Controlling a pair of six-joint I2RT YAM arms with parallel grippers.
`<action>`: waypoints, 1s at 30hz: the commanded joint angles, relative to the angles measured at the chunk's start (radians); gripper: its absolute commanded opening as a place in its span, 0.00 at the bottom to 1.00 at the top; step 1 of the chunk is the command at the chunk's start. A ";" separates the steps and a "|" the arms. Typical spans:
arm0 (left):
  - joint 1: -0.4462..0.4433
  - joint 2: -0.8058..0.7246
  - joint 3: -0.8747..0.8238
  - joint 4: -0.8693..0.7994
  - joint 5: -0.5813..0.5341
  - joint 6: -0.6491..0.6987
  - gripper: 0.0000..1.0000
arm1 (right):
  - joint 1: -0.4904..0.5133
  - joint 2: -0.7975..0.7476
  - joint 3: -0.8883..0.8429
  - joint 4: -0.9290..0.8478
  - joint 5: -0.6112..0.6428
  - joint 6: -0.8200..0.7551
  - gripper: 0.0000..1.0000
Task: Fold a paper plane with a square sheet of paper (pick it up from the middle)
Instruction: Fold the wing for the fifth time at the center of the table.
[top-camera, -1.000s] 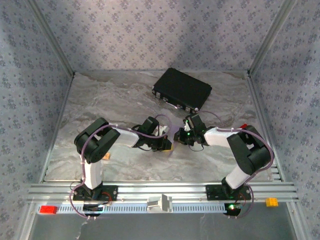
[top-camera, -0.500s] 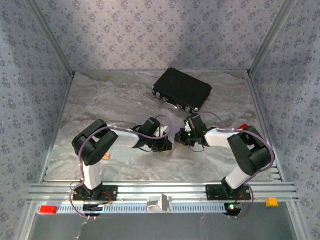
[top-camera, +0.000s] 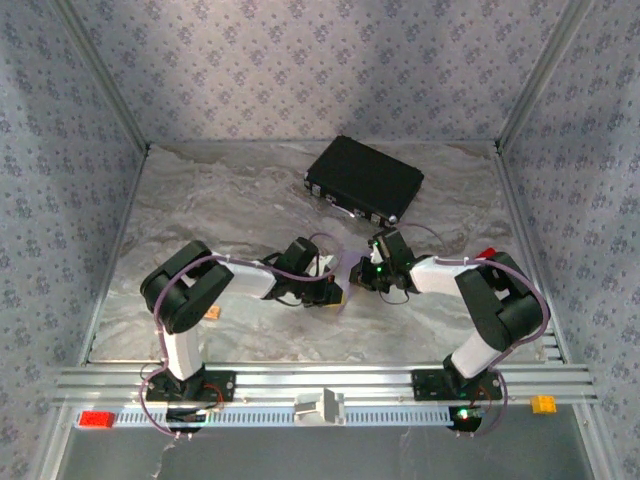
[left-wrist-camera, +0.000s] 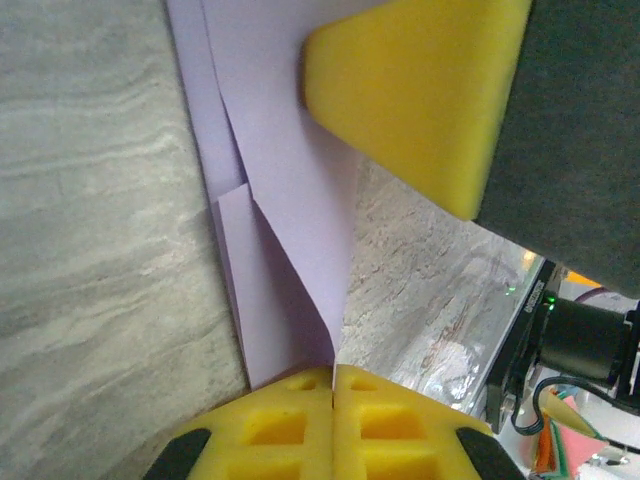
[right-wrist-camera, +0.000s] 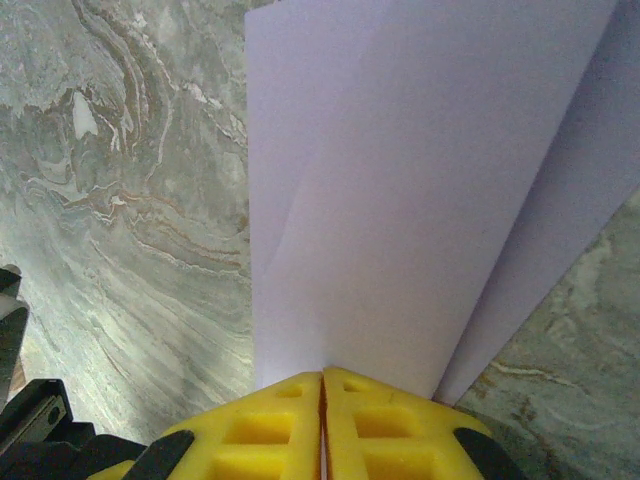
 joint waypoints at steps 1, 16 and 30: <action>-0.009 -0.032 -0.020 0.027 0.042 -0.007 0.00 | -0.008 0.024 -0.029 -0.053 0.049 -0.016 0.10; -0.033 -0.015 -0.072 -0.051 0.068 0.020 0.08 | -0.009 0.046 -0.020 -0.079 0.070 -0.019 0.10; -0.036 -0.054 -0.099 -0.123 0.020 0.048 0.09 | -0.007 0.048 -0.018 -0.083 0.070 -0.020 0.10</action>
